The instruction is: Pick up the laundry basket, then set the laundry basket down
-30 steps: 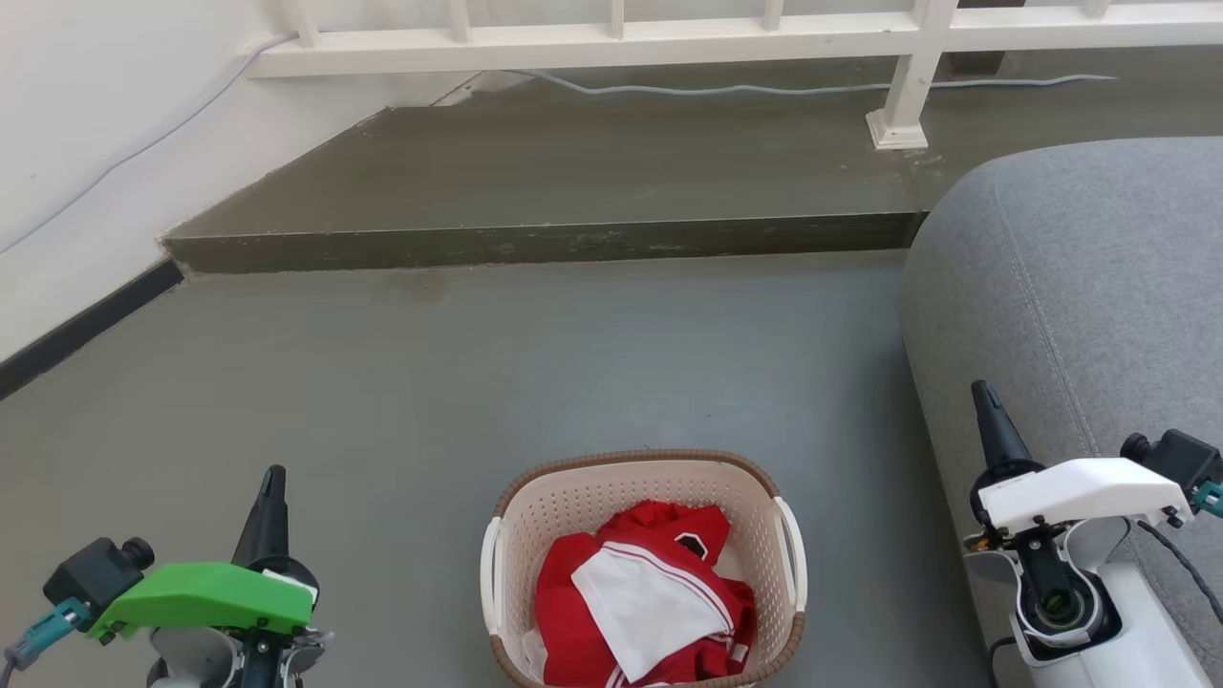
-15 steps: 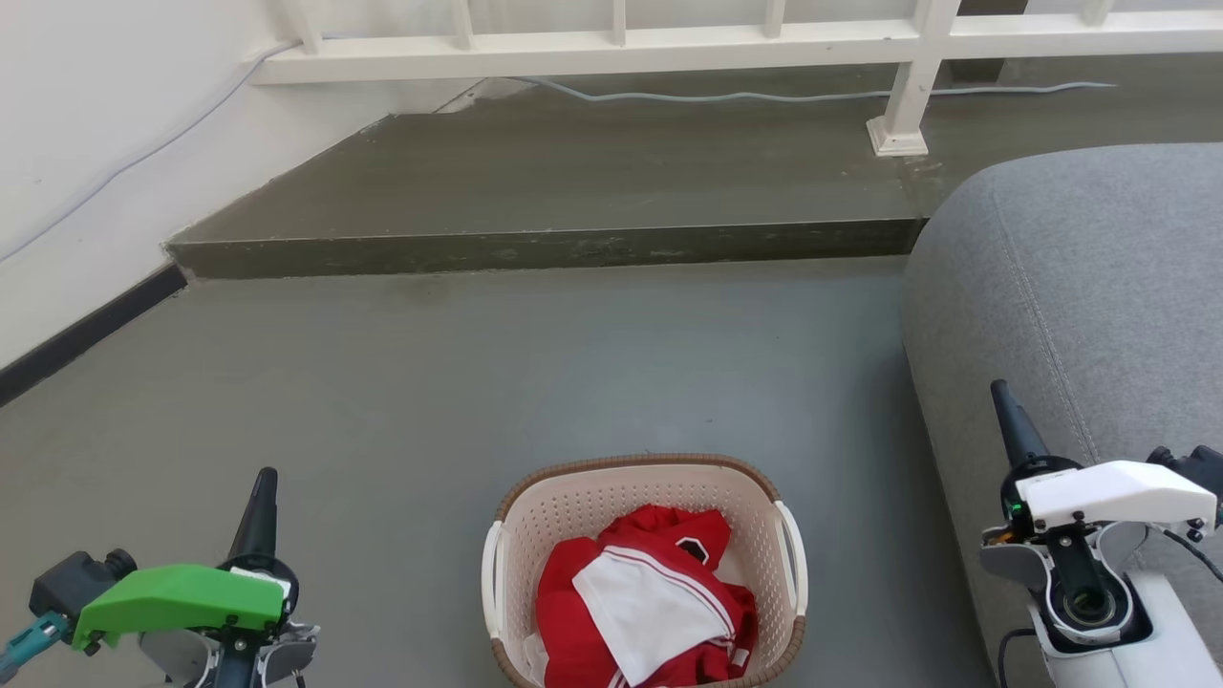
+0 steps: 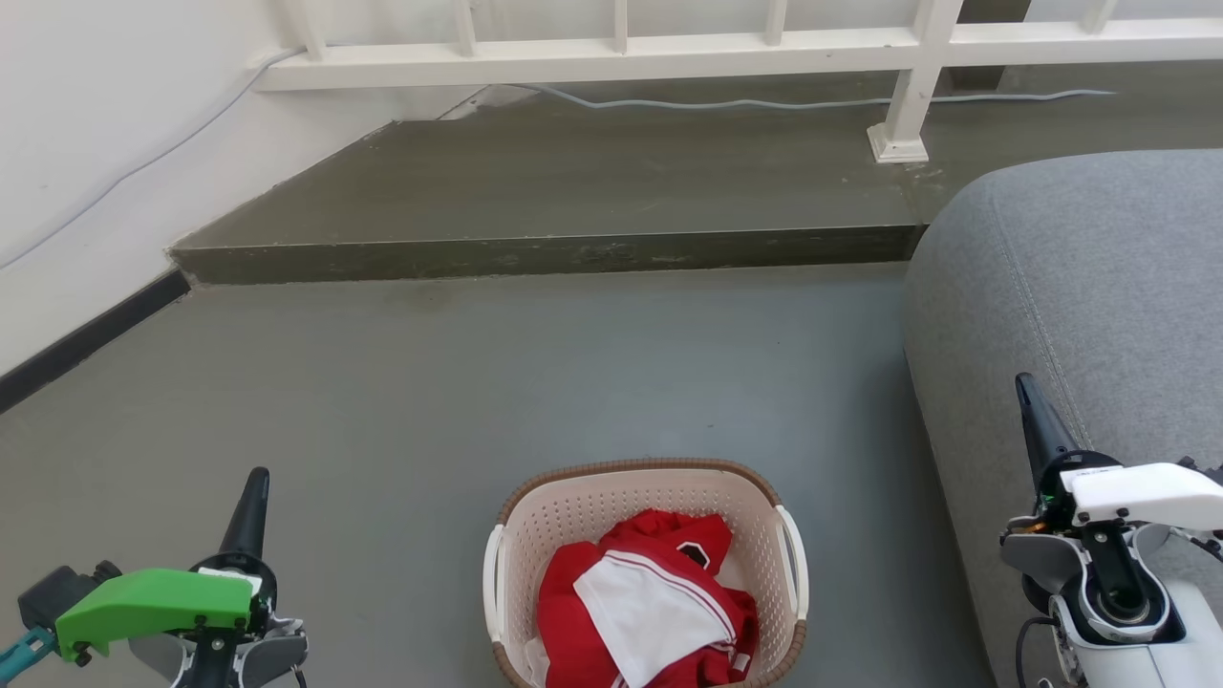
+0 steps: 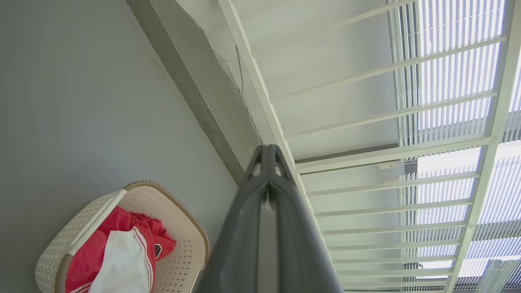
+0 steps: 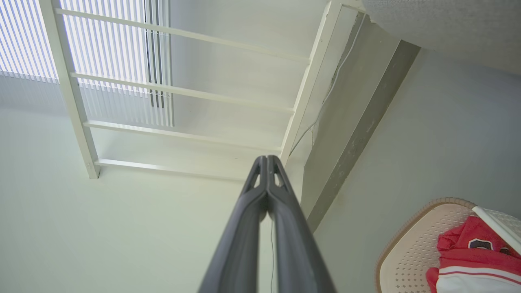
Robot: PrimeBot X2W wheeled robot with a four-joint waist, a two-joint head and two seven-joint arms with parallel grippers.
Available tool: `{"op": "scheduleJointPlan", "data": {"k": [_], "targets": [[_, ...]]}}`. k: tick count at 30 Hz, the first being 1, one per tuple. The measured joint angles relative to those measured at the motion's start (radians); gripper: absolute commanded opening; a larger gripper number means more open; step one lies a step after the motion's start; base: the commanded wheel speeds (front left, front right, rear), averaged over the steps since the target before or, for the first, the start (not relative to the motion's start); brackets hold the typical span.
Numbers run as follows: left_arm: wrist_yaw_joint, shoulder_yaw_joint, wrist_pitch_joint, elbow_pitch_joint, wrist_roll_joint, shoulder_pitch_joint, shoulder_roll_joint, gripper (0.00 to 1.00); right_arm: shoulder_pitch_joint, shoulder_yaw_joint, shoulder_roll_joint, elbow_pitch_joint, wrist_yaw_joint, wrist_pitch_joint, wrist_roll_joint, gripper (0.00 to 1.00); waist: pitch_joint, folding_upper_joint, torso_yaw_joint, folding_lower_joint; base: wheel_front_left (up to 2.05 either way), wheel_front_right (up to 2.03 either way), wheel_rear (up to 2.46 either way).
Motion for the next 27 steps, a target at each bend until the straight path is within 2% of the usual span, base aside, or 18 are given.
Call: {"op": "scheduleJointPlan", "data": {"k": [18,27], "targets": [[-0.004,0.044,0.063,-0.001,-0.227,-0.001,-0.002,0.0,0.004,-0.079,0.017,-0.015,0.026,0.064,0.228,0.0,-0.012,0.0,0.002,0.0,0.0,0.0,0.0],[-0.004,0.047,0.063,-0.001,-0.236,-0.001,-0.002,0.0,0.004,-0.081,0.019,-0.017,0.026,0.064,0.231,0.0,-0.012,0.0,0.002,0.0,0.0,0.0,0.0]]}}
